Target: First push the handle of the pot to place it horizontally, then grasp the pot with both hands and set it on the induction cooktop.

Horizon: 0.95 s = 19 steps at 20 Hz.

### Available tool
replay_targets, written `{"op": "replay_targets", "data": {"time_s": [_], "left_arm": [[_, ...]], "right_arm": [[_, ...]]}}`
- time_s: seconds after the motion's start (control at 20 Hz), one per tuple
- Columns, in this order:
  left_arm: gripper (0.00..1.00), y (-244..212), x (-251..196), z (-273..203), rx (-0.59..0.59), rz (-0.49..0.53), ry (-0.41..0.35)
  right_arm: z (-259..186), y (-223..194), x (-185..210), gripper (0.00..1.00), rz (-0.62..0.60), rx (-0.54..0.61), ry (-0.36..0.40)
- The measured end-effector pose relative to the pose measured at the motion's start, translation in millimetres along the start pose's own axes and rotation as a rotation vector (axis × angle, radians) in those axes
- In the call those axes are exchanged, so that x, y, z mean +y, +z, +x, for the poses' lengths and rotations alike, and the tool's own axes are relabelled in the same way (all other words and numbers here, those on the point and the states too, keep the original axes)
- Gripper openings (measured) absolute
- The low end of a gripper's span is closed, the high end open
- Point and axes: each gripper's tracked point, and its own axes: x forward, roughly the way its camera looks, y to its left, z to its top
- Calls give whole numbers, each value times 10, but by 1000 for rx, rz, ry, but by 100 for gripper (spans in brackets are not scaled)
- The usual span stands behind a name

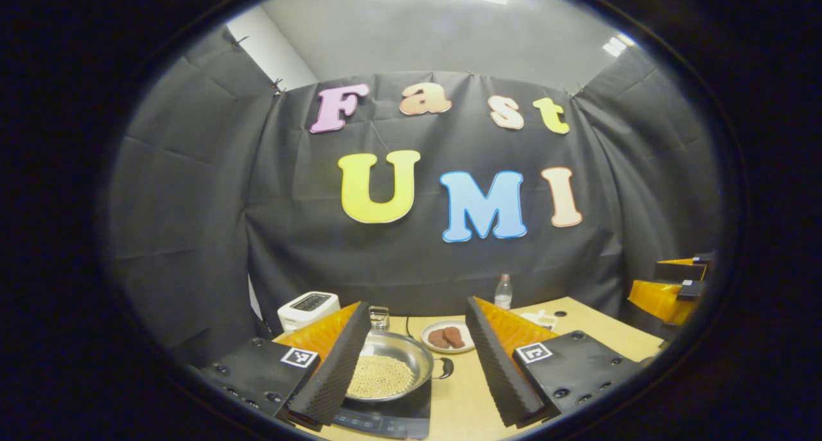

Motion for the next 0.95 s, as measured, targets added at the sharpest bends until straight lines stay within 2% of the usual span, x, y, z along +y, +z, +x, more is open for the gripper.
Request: {"op": "replay_targets", "data": {"time_s": [0.1,0.15,0.25,0.3,0.9,0.95], "left_arm": [[96,114,-50,-114,-22,8,-8],[100,184,-45,-173,-35,15,-11],[100,284,-32,-243,-65,27,-11],[96,322,-9,-293,-72,24,-14],[96,386,228,-510,-93,7,-12],[90,392,235,-527,-96,8,-13]], "right_arm": [[-96,53,-30,98,15,-8,-15],[-133,84,-56,98,20,-14,-29],[-208,149,-76,98,20,-29,-49],[-241,173,-83,98,14,-35,-60],[-473,380,-171,97,9,-98,-155],[-472,381,-171,97,11,-99,-157]]}}
